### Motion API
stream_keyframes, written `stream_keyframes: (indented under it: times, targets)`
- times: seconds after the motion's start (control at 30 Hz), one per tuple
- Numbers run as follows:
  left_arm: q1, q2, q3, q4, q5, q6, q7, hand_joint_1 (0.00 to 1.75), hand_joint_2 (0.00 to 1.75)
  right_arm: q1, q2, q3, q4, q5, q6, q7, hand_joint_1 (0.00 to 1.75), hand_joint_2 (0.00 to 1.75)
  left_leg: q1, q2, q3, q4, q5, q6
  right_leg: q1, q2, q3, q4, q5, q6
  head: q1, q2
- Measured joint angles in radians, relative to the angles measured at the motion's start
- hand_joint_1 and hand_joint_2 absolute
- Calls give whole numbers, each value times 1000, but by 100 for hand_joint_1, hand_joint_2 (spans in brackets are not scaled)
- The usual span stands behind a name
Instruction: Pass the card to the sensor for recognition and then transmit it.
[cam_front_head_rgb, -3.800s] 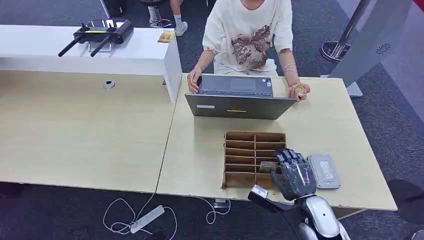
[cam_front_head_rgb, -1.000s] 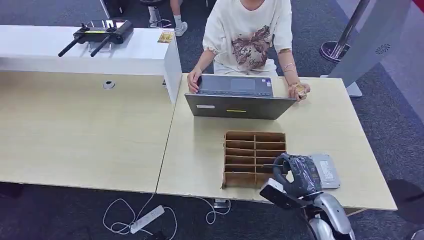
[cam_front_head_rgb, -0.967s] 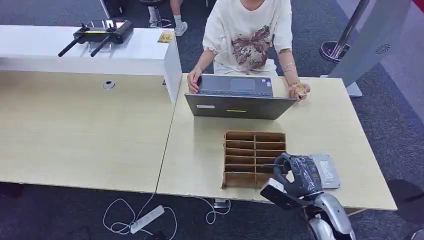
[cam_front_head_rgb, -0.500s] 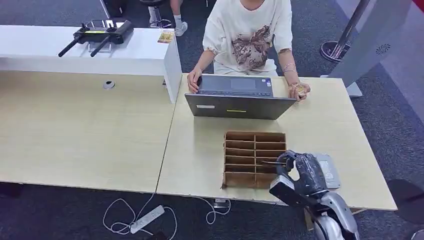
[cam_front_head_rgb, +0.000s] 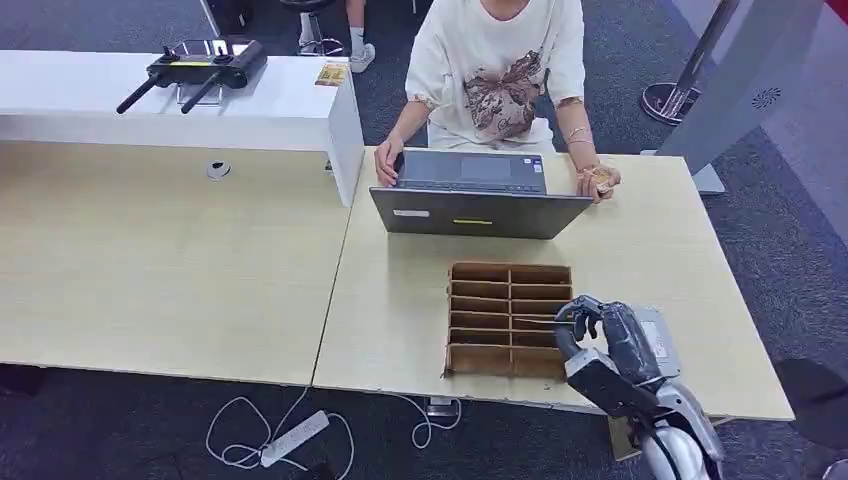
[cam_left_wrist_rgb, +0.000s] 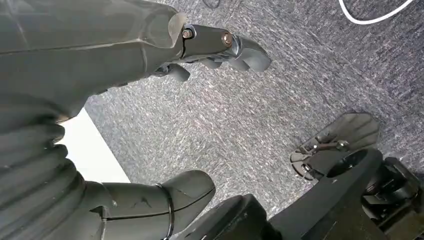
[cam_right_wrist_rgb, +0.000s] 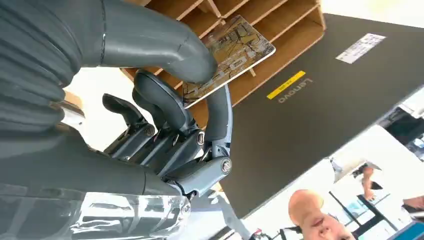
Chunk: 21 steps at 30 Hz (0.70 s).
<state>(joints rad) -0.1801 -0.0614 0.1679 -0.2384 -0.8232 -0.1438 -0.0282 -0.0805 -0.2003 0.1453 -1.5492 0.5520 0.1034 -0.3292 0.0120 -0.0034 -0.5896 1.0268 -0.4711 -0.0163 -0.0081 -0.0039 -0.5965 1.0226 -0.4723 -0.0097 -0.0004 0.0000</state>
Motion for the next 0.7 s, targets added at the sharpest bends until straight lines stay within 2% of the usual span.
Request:
stream_keyframes:
  times: [0.27,0.57,0.7]
  targets:
    - [0,-2,2,0,-10,0,-1,0,175,-24,0,-4,-3,-18,4,-14,175,175,0,0,0,0,0,0,0,0,0,0,0,0,0,0]
    - [-2,-5,4,-3,-15,-3,-1,0,175,-131,0,6,1,-16,12,-22,175,175,0,0,0,0,0,0,0,0,0,0,1,-1,0,0]
    - [-2,-5,4,-3,-16,-3,-1,0,175,-134,0,7,2,-16,13,-22,175,175,0,0,0,0,0,0,0,0,0,0,1,-1,0,0]
